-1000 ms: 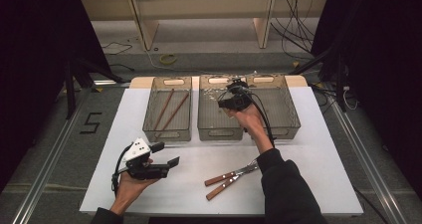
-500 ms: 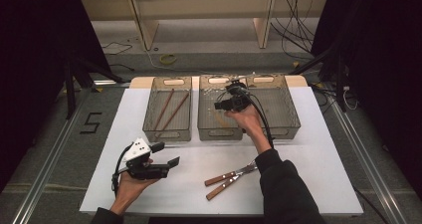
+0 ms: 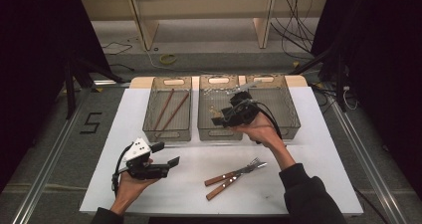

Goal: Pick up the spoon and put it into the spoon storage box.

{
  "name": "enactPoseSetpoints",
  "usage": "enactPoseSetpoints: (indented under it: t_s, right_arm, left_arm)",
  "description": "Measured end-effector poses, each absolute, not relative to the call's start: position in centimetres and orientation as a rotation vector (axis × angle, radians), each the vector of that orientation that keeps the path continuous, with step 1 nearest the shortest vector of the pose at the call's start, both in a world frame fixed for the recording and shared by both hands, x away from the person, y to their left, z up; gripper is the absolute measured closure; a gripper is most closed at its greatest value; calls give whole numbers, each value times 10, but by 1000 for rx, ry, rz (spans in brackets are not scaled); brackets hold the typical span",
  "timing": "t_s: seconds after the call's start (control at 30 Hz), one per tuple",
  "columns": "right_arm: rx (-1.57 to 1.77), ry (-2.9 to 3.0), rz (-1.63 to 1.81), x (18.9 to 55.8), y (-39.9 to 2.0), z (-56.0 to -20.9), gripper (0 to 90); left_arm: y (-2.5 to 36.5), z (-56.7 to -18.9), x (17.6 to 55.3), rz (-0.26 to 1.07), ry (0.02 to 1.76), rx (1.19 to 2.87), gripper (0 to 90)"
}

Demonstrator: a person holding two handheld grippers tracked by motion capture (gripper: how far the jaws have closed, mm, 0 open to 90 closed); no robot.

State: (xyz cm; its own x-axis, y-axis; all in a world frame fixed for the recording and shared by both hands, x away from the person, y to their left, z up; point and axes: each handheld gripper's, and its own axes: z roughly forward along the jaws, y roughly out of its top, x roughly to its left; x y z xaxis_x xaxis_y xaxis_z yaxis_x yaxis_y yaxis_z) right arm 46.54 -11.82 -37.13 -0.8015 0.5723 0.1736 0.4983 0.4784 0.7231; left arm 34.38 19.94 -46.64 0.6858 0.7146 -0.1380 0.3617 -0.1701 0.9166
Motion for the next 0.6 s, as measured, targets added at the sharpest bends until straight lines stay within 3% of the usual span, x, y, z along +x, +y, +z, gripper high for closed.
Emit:
enactPoseSetpoints:
  t_s: [0.6]
  right_arm:
    - [826,2756,1154,419,-116,-401,375]
  left_arm:
    - [200,-466,344,395,861,1783,194]
